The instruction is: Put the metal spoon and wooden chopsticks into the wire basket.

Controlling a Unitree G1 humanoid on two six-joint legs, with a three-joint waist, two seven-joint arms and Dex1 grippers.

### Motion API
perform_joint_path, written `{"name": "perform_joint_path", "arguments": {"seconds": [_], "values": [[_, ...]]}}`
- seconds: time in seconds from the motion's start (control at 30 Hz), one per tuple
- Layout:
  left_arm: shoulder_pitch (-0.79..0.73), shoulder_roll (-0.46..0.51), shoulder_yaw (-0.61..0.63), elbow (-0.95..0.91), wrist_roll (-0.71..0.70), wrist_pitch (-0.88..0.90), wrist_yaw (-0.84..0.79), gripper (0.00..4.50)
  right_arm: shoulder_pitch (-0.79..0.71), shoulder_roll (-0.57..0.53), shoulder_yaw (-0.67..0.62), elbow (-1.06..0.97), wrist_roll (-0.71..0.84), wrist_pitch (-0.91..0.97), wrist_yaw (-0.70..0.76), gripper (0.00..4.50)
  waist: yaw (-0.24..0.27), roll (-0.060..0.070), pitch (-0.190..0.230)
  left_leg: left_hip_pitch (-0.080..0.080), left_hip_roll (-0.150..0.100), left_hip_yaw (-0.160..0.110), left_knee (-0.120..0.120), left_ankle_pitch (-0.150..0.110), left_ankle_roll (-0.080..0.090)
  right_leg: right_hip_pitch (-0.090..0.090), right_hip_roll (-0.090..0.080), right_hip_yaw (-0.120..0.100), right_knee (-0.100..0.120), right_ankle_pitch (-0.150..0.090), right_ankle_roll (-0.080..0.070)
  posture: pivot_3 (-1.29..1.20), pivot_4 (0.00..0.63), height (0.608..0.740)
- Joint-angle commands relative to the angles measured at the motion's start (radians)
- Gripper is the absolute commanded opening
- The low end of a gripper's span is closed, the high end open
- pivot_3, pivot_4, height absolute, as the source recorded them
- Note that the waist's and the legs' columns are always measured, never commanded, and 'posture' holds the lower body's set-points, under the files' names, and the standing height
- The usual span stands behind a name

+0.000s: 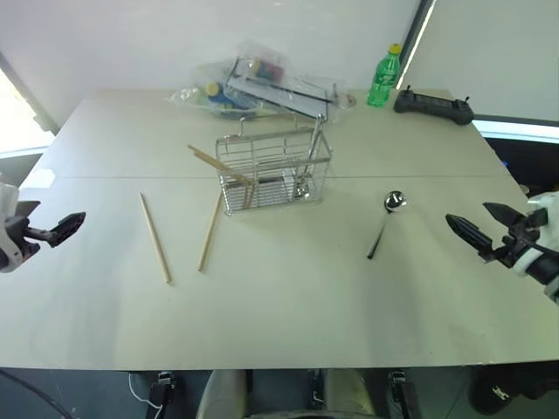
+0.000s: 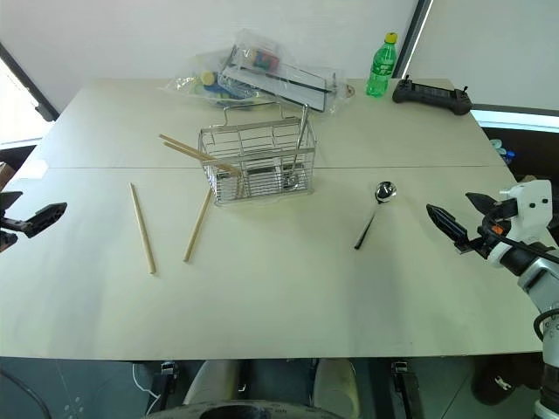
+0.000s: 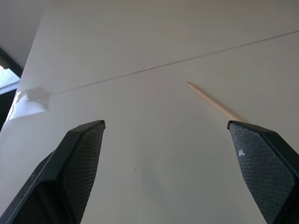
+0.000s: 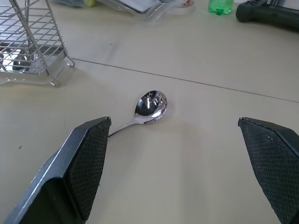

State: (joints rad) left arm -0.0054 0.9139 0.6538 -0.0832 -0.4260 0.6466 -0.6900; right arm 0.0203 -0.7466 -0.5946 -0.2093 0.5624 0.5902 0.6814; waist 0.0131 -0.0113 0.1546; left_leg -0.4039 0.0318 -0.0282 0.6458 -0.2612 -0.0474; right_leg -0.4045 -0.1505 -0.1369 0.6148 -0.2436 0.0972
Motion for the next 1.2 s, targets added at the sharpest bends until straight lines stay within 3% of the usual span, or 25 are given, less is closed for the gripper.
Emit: {"name": "perform_joint_path", "arguments": {"seconds": [0.03,0.9,1.07,1.2], "values": [[0.003,0.010,0.024,-0.039,-0.010,-0.018,-0.014,4.43,-0.023,-0.023,-0.023,0.009,0.000,-0.014,-0.009,4.50,0.000,0.000,0.000,0.000,0.000,0.000,0.000,0.000,0.000,0.000,0.000,0.000,0.000,0.000,0.000,0.00,0.150,0.675],[-0.071,0.027,-0.031,-0.011,0.008,0.025,0.019,4.43,-0.037,-0.010,-0.007,-0.014,-0.021,-0.003,-0.067,4.50,0.000,0.000,0.000,0.000,0.000,0.000,0.000,0.000,0.000,0.001,0.000,0.000,0.000,0.002,0.003,0.00,0.150,0.675],[-0.117,0.028,-0.051,-0.068,-0.045,0.084,0.006,4.43,-0.065,-0.048,0.019,-0.059,-0.028,0.051,-0.097,4.50,0.000,0.000,0.000,0.001,0.000,0.000,0.001,0.000,0.000,0.001,0.000,0.000,0.001,0.002,0.002,0.00,0.150,0.675],[-0.178,0.035,-0.037,-0.206,-0.209,0.216,-0.042,4.43,-0.122,-0.135,0.088,-0.066,-0.063,0.156,-0.128,4.50,0.000,-0.001,0.000,0.000,0.000,0.000,0.001,0.000,0.000,0.001,0.000,0.000,0.001,0.002,0.002,0.00,0.150,0.675]]}}
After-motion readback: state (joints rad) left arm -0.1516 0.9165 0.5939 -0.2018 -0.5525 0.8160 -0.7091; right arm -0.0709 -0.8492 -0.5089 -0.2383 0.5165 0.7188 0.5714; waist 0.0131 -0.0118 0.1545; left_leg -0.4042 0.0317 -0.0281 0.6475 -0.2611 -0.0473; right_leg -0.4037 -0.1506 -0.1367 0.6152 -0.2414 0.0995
